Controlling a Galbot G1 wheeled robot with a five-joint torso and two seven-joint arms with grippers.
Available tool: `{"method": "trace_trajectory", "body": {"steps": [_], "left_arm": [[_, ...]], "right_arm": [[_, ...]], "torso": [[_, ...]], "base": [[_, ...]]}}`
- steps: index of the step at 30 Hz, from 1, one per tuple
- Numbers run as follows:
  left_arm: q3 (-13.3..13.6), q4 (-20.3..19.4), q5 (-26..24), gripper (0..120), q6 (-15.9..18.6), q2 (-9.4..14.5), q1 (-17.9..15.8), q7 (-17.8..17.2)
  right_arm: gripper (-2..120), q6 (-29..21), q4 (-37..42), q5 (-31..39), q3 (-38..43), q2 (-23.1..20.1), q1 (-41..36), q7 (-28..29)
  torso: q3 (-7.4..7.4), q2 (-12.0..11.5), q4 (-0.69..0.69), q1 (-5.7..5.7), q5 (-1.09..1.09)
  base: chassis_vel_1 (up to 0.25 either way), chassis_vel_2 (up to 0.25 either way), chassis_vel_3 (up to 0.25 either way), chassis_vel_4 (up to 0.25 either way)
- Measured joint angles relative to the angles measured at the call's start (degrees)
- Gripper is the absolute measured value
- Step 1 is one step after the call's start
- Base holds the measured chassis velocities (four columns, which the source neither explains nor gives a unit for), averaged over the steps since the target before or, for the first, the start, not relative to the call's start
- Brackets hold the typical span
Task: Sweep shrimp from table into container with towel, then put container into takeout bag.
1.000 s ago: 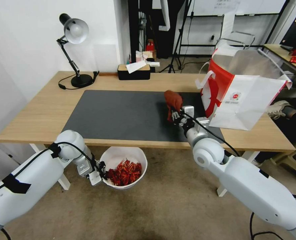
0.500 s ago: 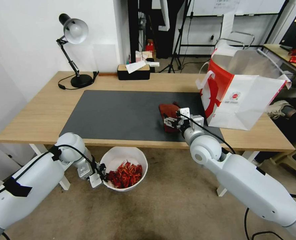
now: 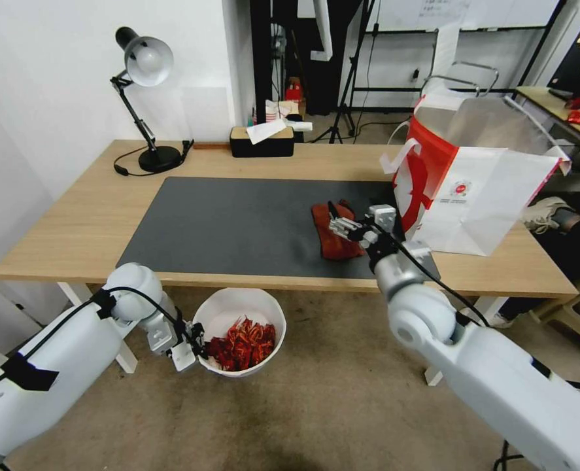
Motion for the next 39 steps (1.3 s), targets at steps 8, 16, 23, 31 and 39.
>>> {"method": "trace_trajectory", "body": {"steps": [8,16,23,31,39], "left_arm": [[-0.88,-0.18,1.13,0,-0.79,-0.68,1.25,-0.16],[-3.01,-0.25,1.39,0,-2.13,-0.86,2.89,-0.52],[-3.55,-0.94,1.40,0,-2.41,-0.42,3.85,-1.00],[-4.47,-3.99,2.52,0,-3.23,0.01,6.80,-1.22],[-6.88,-12.41,2.34,0,-2.82,3.68,11.62,-1.67]], "right_arm": [[100,10.39,3.02,-10.18,12.47,2.55,-17.70,-2.12],[100,21.29,3.25,-17.58,21.12,9.98,-37.49,-6.42],[100,24.76,-0.35,-20.79,21.30,13.55,-43.83,-8.04],[100,26.28,-5.63,-22.18,20.28,16.07,-45.55,-8.91],[100,26.28,-6.35,-21.60,19.99,16.06,-45.01,-9.66]], "torso": [[-0.01,0.00,-0.03,-0.01,-0.01],[-0.01,0.01,-0.03,-0.01,-0.01],[-0.01,0.01,0.00,-0.01,-0.02],[0.00,0.01,-0.01,-0.01,-0.01],[0.00,0.01,-0.01,-0.01,-0.01]], "base": [[0.000,0.000,0.000,0.000],[0.000,0.000,0.000,0.000],[0.000,0.000,0.000,0.000],[0.000,0.000,0.000,0.000],[0.000,0.000,0.000,0.000]]}}
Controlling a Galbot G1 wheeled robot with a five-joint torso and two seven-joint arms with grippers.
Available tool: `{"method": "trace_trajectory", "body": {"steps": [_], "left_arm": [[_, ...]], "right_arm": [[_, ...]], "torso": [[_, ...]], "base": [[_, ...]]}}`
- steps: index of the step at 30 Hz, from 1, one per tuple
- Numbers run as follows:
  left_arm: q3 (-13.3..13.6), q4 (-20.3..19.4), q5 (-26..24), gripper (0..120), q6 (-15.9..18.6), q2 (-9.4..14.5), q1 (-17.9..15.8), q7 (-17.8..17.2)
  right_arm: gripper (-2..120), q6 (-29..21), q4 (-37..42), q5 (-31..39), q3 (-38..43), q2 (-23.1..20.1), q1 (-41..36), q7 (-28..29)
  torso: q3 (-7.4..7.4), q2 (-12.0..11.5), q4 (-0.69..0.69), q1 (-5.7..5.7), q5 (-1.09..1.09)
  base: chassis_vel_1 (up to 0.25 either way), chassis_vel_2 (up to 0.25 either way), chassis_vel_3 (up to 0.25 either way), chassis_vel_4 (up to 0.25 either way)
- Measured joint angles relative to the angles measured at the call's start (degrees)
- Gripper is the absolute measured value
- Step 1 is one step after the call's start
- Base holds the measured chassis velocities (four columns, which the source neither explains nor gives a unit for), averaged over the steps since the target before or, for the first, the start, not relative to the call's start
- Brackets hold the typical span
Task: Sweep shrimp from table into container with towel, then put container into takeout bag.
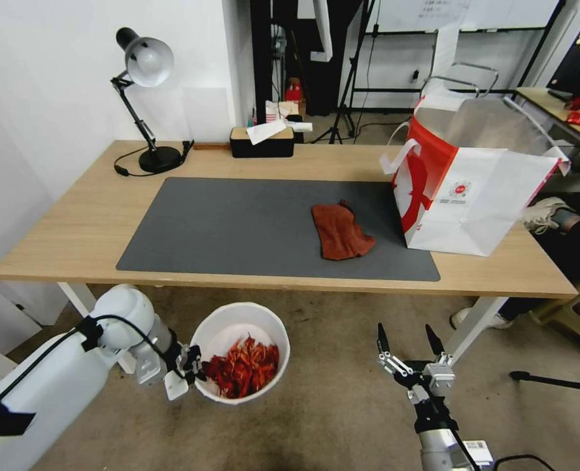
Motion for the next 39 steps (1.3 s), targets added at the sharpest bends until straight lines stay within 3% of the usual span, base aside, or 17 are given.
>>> {"method": "trace_trajectory", "body": {"steps": [4,8,13,18,22,28,30,31,32,34,39], "left_arm": [[-1.85,-6.49,-1.89,0,2.53,3.65,2.82,-0.29],[-3.37,-9.40,-2.78,0,3.34,5.12,4.51,-0.35],[-9.19,-16.63,-7.35,0,5.12,9.12,8.41,-0.28],[-12.70,-20.90,-11.96,0,7.15,12.02,8.24,-0.30],[-15.09,-23.53,-20.03,0,10.59,16.36,4.37,-1.95],[-16.52,-22.30,-28.52,0,13.39,20.36,0.89,-4.42],[-16.34,-21.71,-29.22,0,13.63,20.64,0.02,-4.74],[-14.61,-18.96,-30.80,0,14.01,21.16,-4.46,-6.02],[-14.61,-18.96,-30.80,0,14.01,21.16,-4.46,-6.02],[-11.94,-14.86,-31.62,0,14.32,21.37,-9.70,-10.64],[-10.41,-10.45,-31.47,0,14.40,21.33,-12.11,-15.50]], "right_arm": [[100,0.42,-1.41,0.00,-0.06,0.23,0.49,-0.57],[100,0.64,-1.92,0.00,-0.11,0.27,0.58,-0.89],[100,0.79,-2.54,0.25,-0.47,0.30,0.80,-1.52],[100,0.73,-2.58,0.37,-0.83,0.27,0.96,-2.40],[100,0.42,-2.54,0.37,-1.11,0.29,1.04,-3.00],[100,0.36,-2.04,0.15,-1.15,0.38,0.68,-3.05],[100,0.36,-1.91,0.12,-1.14,0.39,0.57,-3.06],[100,0.34,-1.57,-0.02,-1.12,0.54,0.22,-3.19],[100,0.34,-1.57,-0.02,-1.12,0.54,0.22,-3.19],[100,0.34,-1.26,-0.50,-1.12,0.78,-0.15,-3.31],[100,0.21,-1.22,-1.32,-2.43,0.48,0.32,-3.70]], "torso": [[0.00,0.00,0.00,0.00,0.01],[0.00,0.00,0.00,0.00,0.01],[0.00,0.00,0.01,0.01,-0.01],[0.00,0.00,0.01,0.00,0.00],[0.00,-0.01,-0.01,0.01,0.01],[0.00,-0.01,0.01,0.01,0.00],[0.00,-0.01,0.01,0.01,0.00],[0.00,-0.01,0.01,0.01,-0.01],[0.00,-0.01,0.01,0.01,-0.01],[0.01,-0.01,-0.02,0.01,0.01],[0.01,-0.01,0.01,0.02,0.00]], "base": [[0.000,0.000,0.000,0.000],[0.000,0.000,0.000,0.000],[0.000,0.000,0.000,0.000],[0.000,0.000,0.000,0.000],[0.000,0.000,0.000,0.000],[0.000,0.000,0.000,0.000],[0.000,0.000,0.000,0.000],[0.000,0.000,0.000,0.000],[0.000,0.000,0.000,0.000],[0.000,0.000,0.000,0.000],[0.000,0.000,0.000,0.000]]}}
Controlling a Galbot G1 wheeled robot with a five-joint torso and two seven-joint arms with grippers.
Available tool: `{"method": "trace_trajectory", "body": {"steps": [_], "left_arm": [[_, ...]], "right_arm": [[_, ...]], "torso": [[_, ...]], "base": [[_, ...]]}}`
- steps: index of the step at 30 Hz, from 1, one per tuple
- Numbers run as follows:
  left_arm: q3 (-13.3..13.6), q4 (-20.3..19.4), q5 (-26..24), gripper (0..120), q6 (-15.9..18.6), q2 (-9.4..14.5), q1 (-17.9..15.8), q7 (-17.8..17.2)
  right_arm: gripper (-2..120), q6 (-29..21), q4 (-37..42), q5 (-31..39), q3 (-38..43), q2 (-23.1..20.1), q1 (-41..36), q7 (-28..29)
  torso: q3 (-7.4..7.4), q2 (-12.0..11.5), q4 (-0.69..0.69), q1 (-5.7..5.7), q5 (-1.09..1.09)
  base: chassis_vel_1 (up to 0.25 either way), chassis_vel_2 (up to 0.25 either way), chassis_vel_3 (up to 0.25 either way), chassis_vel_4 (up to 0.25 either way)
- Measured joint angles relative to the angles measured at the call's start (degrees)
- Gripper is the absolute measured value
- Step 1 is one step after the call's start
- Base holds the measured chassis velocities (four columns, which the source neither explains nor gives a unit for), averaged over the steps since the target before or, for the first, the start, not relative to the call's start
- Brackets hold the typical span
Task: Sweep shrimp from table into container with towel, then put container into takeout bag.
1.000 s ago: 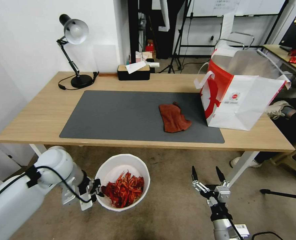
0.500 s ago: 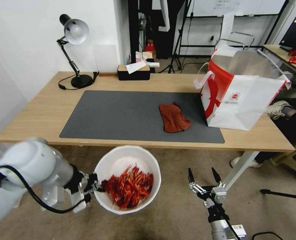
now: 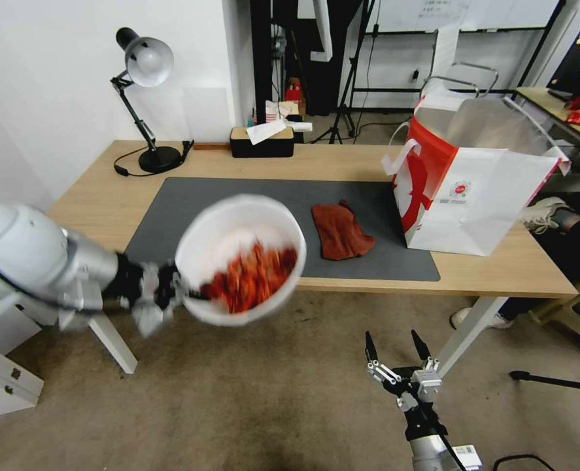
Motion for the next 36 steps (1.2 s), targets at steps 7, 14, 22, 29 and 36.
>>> {"method": "trace_trajectory", "body": {"steps": [7,14,22,29,36], "left_arm": [[2.99,4.37,1.29,0,-0.77,-1.28,-2.66,-1.95],[16.73,9.94,2.50,0,-1.77,-7.02,-17.04,-2.09],[29.12,17.06,2.80,0,-2.57,-12.81,-31.21,-2.09],[37.52,22.70,3.14,0,-2.76,-17.67,-40.23,-2.13],[44.30,31.82,4.13,0,-3.24,-26.83,-49.89,-2.12]], "right_arm": [[100,-1.00,0.08,-0.34,-2.97,-0.99,2.38,-0.62],[100,-1.54,0.07,-0.79,-3.16,-0.51,2.75,-1.08],[100,-1.74,-0.06,-0.84,-2.79,-0.31,2.52,-1.43],[100,-1.75,0.02,-0.82,-2.08,-0.73,1.90,-1.43],[100,-1.75,-0.04,-0.65,-1.66,-1.00,1.62,-1.44]], "torso": [[0.00,0.00,0.04,-0.01,0.00],[0.00,0.00,-0.02,-0.01,0.01],[0.00,0.00,0.00,0.00,0.01],[0.00,0.00,0.00,-0.01,0.00],[0.00,0.00,-0.01,-0.01,0.01]], "base": [[0.000,0.000,0.000,0.000],[0.000,0.000,0.000,0.000],[0.000,0.000,0.000,0.000],[0.000,0.000,0.000,0.000],[0.000,0.000,0.000,0.000]]}}
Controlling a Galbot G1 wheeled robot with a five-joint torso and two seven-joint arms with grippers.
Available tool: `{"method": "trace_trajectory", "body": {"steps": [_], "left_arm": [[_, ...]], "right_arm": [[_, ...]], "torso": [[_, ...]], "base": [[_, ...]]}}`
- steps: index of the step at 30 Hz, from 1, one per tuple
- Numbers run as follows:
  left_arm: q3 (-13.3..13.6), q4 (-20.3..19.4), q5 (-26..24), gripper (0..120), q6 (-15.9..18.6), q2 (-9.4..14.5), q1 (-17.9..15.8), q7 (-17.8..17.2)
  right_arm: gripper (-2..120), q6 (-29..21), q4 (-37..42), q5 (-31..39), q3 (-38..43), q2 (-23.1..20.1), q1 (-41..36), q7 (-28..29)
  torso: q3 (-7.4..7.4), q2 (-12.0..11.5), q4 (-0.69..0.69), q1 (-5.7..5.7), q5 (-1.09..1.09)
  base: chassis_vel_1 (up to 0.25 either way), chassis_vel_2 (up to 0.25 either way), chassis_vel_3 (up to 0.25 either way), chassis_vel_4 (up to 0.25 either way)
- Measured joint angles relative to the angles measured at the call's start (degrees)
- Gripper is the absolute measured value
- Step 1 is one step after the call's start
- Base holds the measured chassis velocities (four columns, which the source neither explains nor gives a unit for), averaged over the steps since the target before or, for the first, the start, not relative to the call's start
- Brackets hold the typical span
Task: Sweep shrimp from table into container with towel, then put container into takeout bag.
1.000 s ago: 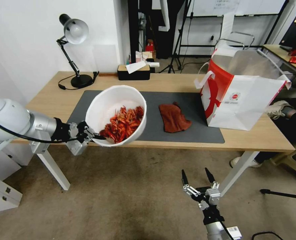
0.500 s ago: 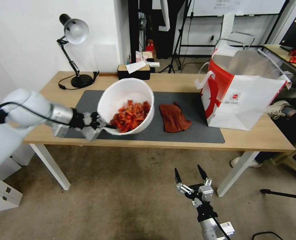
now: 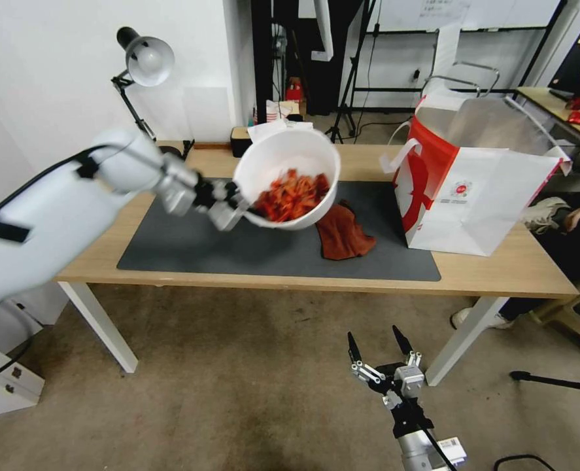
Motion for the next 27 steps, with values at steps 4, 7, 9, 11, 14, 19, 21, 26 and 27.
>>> {"method": "trace_trajectory", "body": {"steps": [4,7,9,11,14,19,21,26,27], "left_arm": [[3.34,7.64,0.13,0,-0.67,-8.79,-5.91,-0.57],[5.04,12.09,0.07,0,-1.01,-13.04,-9.18,-0.91],[5.34,13.47,0.05,0,-1.07,-14.34,-10.05,-0.94],[5.46,17.80,0.08,0,-1.17,-18.12,-12.06,-1.12],[5.30,22.81,0.31,0,-1.68,-23.11,-13.07,-2.19],[3.36,29.16,1.83,0,-3.49,-29.57,-14.13,-4.74],[2.18,32.24,2.94,0,-4.50,-32.02,-14.80,-5.72],[0.81,37.79,5.09,0,-4.58,-35.49,-16.82,-7.53],[0.65,38.35,5.59,0,-4.45,-35.76,-17.06,-7.80]], "right_arm": [[100,-0.01,-0.59,-0.02,-0.13,0.42,0.04,-0.12],[100,-0.01,-0.81,-0.24,-0.27,0.77,-0.05,-0.23],[100,0.01,-0.80,-0.42,-0.24,0.89,-0.22,-0.25],[100,0.23,-0.08,-1.08,0.04,0.99,-1.24,-0.36],[100,0.33,-0.24,-1.30,0.12,0.82,-1.43,-0.46],[100,0.37,-0.38,-1.29,0.28,0.75,-1.40,-0.46],[100,0.38,-0.39,-1.27,0.36,0.72,-1.38,-0.46],[100,0.59,-0.38,-1.26,0.63,0.68,-1.82,-0.50],[100,0.62,-0.38,-1.25,0.65,0.68,-1.84,-0.52]], "torso": [[0.01,0.00,-0.05,0.00,0.01],[0.01,0.01,-0.03,0.00,0.03],[0.00,0.01,-0.01,0.00,0.03],[0.00,0.01,0.04,0.00,-0.02],[0.00,0.01,0.03,0.00,0.00],[0.00,0.01,-0.01,0.00,0.02],[0.00,0.01,-0.04,0.00,0.02],[0.00,0.01,0.00,0.00,-0.01],[0.00,0.01,0.01,0.00,0.00]], "base": [[0.000,0.000,0.000,0.000],[0.000,0.000,0.000,0.000],[0.000,0.000,0.000,0.000],[0.000,0.000,0.000,0.000],[0.000,0.000,0.000,0.000],[0.000,0.000,0.000,0.000],[0.000,0.000,0.000,0.000],[0.000,0.000,0.000,0.000],[0.000,0.000,0.000,0.000]]}}
